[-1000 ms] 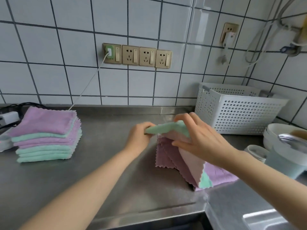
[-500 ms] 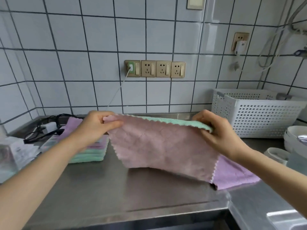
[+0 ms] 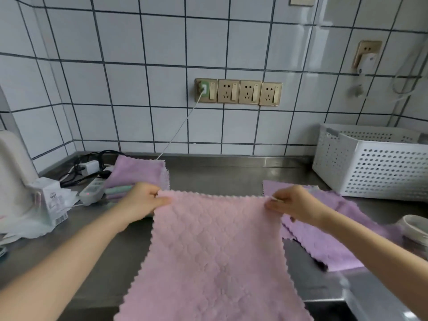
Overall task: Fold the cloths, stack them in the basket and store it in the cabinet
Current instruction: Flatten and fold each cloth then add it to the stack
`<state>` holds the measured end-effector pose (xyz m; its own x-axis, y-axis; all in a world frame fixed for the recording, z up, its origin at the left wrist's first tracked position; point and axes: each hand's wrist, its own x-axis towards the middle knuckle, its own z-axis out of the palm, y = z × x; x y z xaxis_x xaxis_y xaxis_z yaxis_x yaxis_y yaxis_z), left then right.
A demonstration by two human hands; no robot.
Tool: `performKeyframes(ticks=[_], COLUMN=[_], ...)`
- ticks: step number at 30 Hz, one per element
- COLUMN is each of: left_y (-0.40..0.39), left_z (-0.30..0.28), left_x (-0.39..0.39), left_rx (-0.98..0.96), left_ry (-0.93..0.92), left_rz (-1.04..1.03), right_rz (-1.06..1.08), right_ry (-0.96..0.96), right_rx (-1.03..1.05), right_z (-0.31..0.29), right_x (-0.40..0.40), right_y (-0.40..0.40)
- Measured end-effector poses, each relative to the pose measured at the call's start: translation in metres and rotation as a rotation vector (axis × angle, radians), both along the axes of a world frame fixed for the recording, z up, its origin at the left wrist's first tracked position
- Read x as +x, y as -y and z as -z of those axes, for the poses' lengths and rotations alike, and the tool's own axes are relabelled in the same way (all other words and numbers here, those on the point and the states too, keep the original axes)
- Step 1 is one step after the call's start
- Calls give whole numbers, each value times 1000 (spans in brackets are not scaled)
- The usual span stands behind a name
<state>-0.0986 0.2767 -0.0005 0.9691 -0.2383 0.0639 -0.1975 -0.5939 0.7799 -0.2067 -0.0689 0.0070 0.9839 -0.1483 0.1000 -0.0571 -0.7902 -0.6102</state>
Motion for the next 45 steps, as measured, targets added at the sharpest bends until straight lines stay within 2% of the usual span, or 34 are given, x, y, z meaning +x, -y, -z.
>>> performKeyframes(ticks=[3,6,8,10,14,18,23,28,32,38,41,45], left_y=[14,31,43,50,46,26,8,10,6,-20,-38,-61], left_z=[22,31,37,48,74,90,96,95,98,109,117,112], left_x=[15,31,37,36,-4,-57,-83,-103,-113,-117,-112,-110], left_rx=[-59,-197,-101,72,310,510,647,734,731,709,577,387], left_ry=[-39,8,102,155,276,240,177,203,273,394,457,362], left_rz=[-26,-162,-191,-101,321,621,662,613,584,627,626,556], right_rz=[55,193,263,255,-30,-317,-479,-518,-559,-568,-561,-519], right_ry=[2,26,36,17,64,104,95,134,169,182,181,162], right_rx=[-130,-69,-7,-72,-335,-447,-428,-642,-717,-556,-521,-374], right_z=[17,26,31,38,61,88,93,97,96,94,101,99], right_x=[21,48,62,63,21,-37,-77,-92,-96,-101,-105,-109], right_y=[-2,-4,-7,-16,-36,-49,-64,-64,-56,-45,-36,-31])
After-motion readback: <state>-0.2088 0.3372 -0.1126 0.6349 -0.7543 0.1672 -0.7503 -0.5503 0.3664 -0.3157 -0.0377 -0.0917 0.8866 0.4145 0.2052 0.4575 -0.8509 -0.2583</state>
